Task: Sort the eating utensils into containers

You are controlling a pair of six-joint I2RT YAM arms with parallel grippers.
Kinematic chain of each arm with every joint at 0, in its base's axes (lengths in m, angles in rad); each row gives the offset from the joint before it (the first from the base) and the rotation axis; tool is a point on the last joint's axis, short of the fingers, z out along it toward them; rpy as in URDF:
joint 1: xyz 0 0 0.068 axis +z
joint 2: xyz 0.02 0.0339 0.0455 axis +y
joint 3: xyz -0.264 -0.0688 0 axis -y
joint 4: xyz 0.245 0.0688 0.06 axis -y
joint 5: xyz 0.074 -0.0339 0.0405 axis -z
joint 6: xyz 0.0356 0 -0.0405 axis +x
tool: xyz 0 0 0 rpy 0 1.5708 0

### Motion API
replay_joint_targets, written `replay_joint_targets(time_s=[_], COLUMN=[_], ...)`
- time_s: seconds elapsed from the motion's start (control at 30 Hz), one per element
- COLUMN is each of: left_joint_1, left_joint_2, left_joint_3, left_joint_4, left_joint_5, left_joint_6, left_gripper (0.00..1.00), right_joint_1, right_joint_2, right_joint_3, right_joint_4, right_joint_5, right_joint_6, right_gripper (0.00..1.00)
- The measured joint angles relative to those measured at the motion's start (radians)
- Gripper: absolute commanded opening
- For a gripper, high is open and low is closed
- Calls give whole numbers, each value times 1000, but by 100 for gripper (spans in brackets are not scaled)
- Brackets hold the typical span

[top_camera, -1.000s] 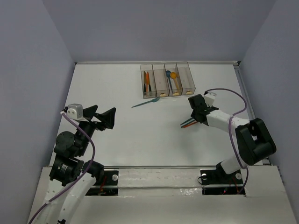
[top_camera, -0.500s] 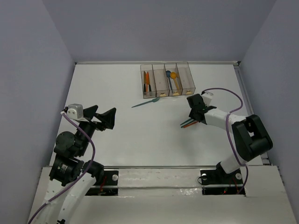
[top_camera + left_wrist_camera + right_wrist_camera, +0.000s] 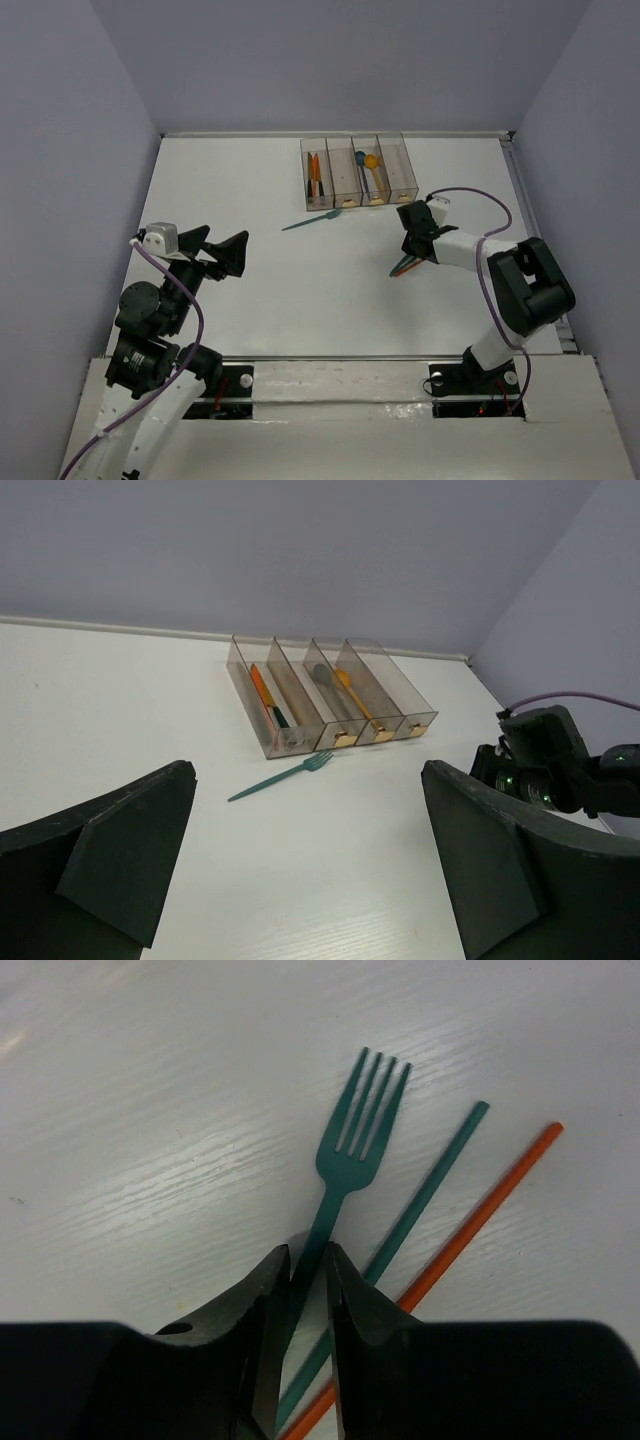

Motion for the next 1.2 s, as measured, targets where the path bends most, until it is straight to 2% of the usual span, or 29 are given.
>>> replay_joint_targets(time_s=[0.23,0.6,0.8,0.87,1.0,1.2], left_joint_1=[0,0,7,8,19,27], left_joint_2=[0,0,4,6,19,31], left_joint_3=[0,0,0,0,0,0], left_joint_4=[0,0,0,0,0,0], left_joint_5=[0,0,0,0,1,1], left_joint_6=[0,0,1,1,2,3], left_gripper=[99,99,99,99,99,99], right_joint_1=[0,30,67,68,68,68], right_joint_2=[10,25,-82,-95,-45,191], right_joint_3=[8,33,64,108,316,644], right_joint_4=[18,82,111,127,137,174], right_joint_5=[-26,-72,-171,-216,-299,-379], right_joint_6=[-13,-22,-98,-132,-225,-336], right_gripper=[12,6,6,6,6,6])
